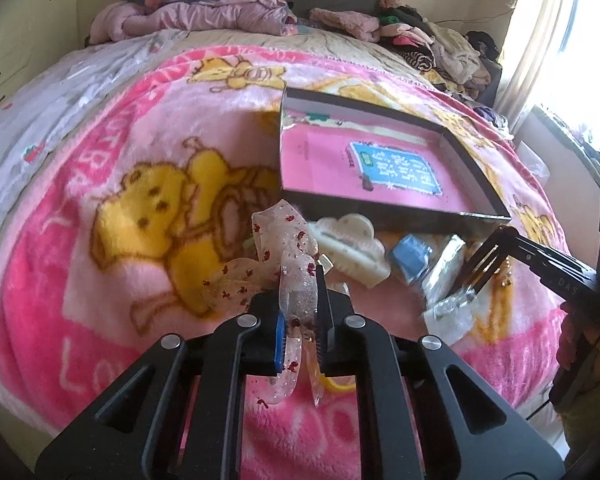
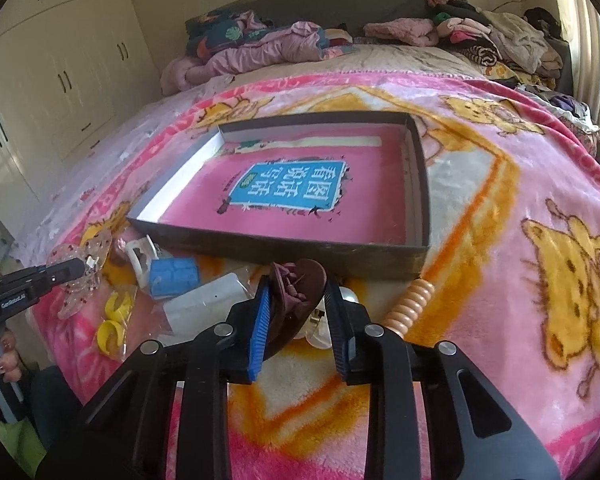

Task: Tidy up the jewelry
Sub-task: 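Grasp the brown claw clip with the right tool while the left tool grasps the dotted bow, then carry the brown clip into the box and open the right tool while the left drops the bow there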

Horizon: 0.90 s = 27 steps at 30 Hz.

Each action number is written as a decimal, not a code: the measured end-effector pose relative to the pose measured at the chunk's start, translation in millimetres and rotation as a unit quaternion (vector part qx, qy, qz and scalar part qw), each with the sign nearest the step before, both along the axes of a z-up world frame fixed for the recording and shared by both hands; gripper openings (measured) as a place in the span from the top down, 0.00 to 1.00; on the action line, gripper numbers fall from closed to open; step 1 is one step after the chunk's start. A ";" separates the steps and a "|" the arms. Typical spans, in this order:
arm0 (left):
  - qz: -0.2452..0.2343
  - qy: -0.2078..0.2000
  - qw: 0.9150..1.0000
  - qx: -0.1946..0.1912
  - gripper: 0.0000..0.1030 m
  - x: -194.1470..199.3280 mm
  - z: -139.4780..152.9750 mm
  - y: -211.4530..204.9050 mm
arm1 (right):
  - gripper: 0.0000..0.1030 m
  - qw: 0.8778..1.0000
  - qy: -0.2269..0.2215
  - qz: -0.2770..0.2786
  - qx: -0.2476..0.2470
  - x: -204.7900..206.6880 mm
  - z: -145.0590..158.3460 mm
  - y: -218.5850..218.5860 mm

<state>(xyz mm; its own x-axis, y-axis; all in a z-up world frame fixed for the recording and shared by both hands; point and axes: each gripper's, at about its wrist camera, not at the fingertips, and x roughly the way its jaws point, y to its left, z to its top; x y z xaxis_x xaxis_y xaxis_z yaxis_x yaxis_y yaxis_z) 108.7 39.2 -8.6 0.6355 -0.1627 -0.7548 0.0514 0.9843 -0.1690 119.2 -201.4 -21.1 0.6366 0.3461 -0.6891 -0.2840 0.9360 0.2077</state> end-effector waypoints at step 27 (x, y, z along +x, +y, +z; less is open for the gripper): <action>-0.041 -0.010 0.998 0.038 0.95 87.7 14.0 -57.2 | 0.75 0.996 -0.055 -0.067 0.037 25.8 44.1 -59.3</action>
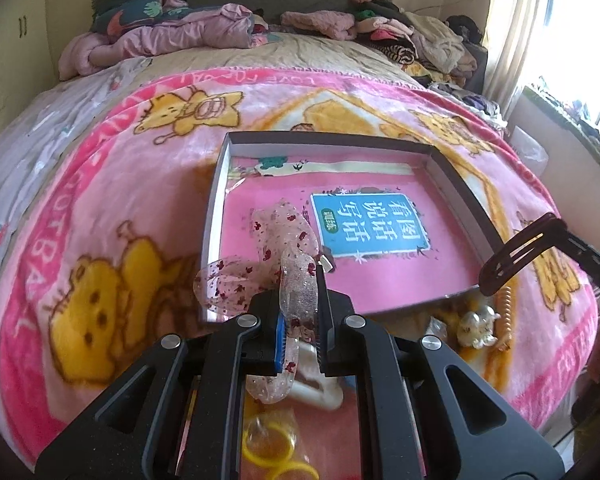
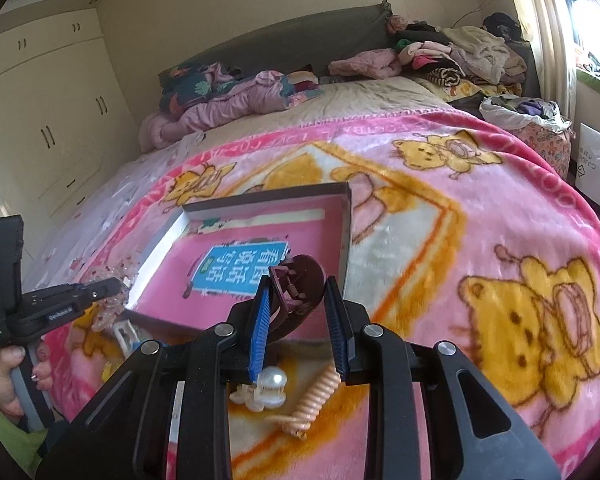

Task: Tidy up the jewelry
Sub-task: 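Carry the brown clip into the box and open the right tool while the left drops the bow there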

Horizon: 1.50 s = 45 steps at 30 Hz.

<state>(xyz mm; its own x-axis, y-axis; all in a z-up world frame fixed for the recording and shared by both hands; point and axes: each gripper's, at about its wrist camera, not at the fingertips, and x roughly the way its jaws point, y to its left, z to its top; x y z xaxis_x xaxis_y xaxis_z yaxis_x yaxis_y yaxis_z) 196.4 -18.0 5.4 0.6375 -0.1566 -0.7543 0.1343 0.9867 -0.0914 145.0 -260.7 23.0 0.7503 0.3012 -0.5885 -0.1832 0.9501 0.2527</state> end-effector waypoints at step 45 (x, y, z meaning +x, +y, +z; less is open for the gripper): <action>0.015 0.033 0.999 -0.010 0.30 28.5 -22.8 22.3 | 0.71 0.998 0.068 0.014 0.001 82.9 -53.1 39.2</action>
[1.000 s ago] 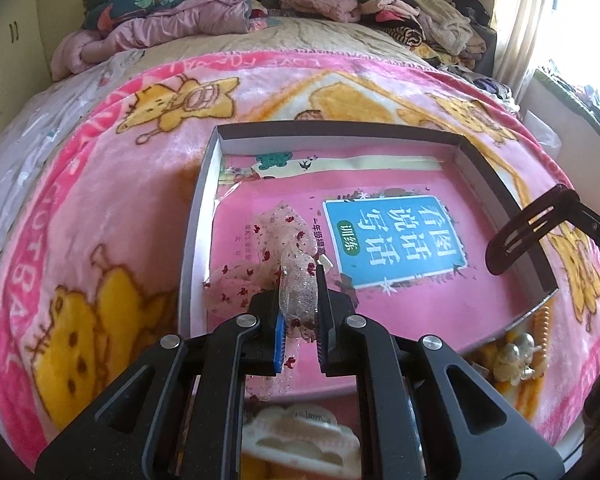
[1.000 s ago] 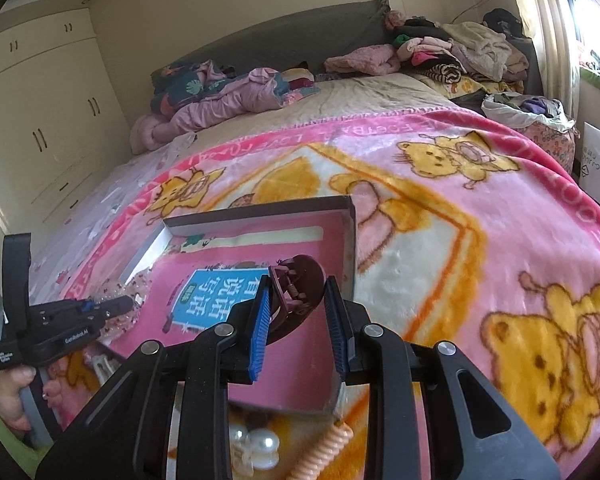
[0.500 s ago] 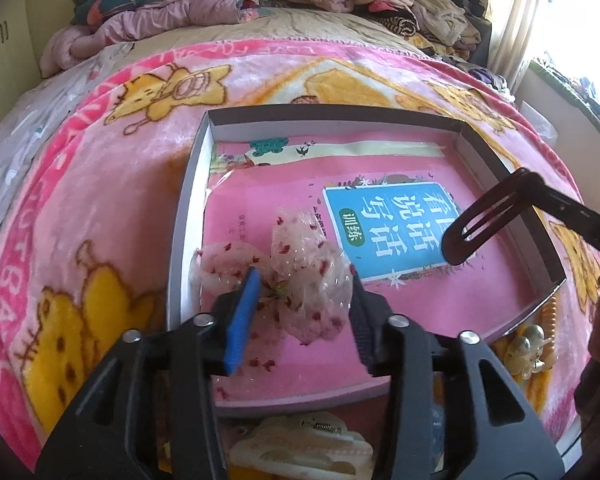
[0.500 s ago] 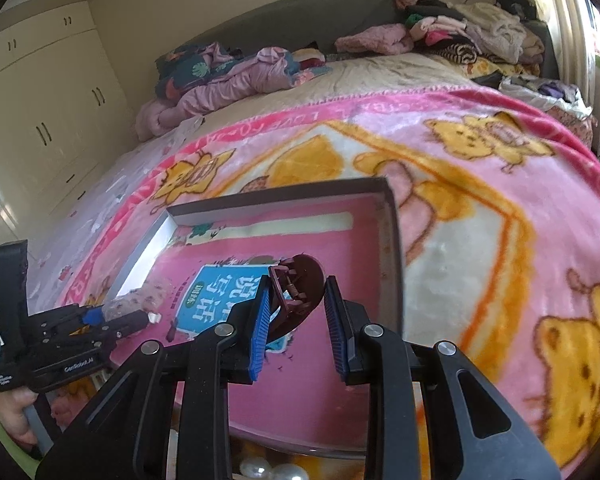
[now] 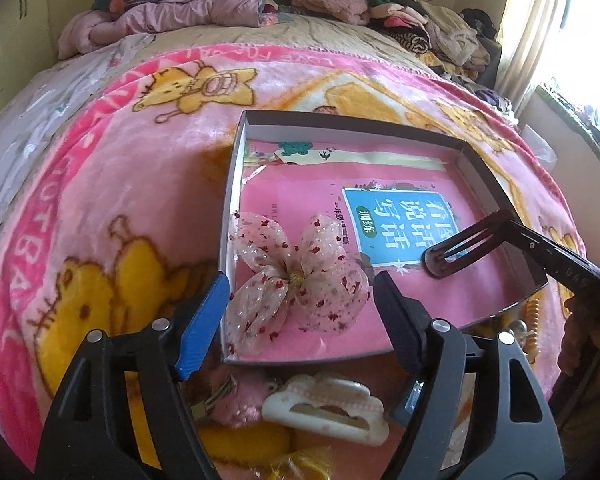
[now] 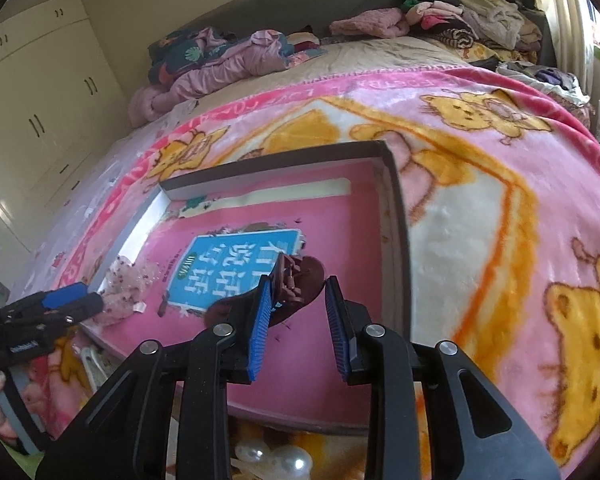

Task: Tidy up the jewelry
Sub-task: 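Carry the brown clip into the box and open the right tool while the left drops the bow there, then move the left tool to the pink fluffy clip while the right approaches the earring card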

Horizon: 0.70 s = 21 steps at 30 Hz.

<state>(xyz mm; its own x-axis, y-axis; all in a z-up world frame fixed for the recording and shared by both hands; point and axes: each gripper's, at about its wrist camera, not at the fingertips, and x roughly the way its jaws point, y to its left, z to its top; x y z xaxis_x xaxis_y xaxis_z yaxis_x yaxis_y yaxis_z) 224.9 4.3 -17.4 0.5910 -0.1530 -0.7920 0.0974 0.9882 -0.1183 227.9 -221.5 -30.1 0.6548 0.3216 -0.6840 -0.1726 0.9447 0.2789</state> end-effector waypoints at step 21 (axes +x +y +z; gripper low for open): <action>0.056 -0.040 0.998 -0.016 0.22 -46.0 38.8 42.8 | 0.30 0.998 -0.048 -0.025 -0.030 -65.4 38.6 -31.6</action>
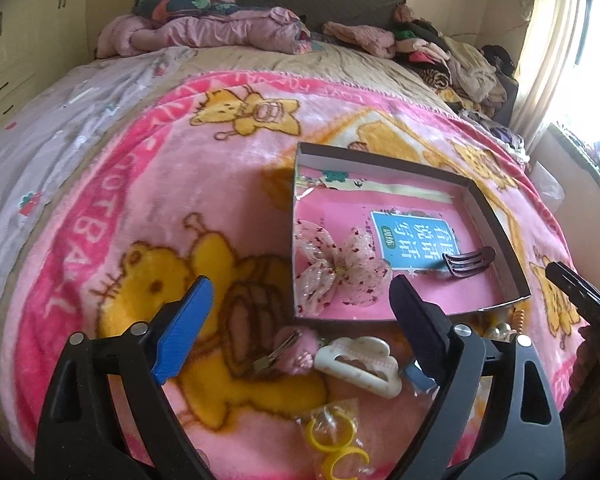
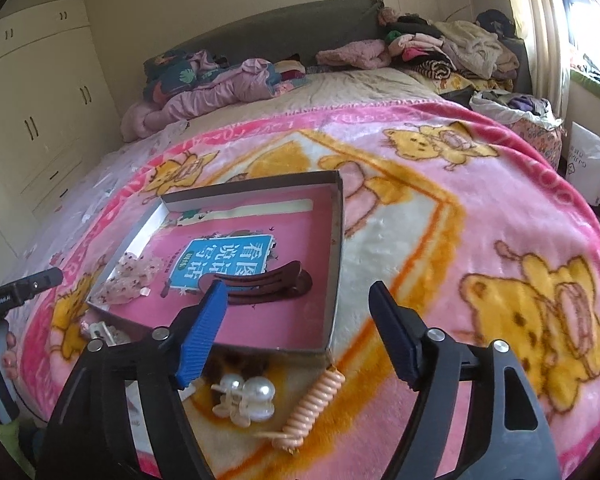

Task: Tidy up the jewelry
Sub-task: 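Move the left tool to the pink fluffy clip while the right approaches the earring card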

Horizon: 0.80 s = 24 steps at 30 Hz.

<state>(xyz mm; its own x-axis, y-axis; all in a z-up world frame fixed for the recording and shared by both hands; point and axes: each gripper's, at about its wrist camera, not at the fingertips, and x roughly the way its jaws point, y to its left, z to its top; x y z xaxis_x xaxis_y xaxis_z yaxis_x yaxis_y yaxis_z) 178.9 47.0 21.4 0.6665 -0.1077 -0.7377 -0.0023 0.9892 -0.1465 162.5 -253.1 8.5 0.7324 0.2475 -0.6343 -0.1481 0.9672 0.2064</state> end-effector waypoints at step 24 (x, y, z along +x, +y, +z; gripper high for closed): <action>0.021 -0.008 1.000 0.012 0.22 -60.2 -7.5 18.3 | 0.23 0.998 -0.009 0.060 -0.013 -60.4 10.5 40.7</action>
<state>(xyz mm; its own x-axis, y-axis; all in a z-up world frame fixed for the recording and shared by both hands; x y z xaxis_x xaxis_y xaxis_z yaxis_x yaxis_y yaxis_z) 118.7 65.3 13.9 0.6824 -0.0621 -0.7283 -0.0418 0.9914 -0.1237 102.1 -212.4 19.1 0.7096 0.3178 -0.6289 -0.2658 0.9473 0.1787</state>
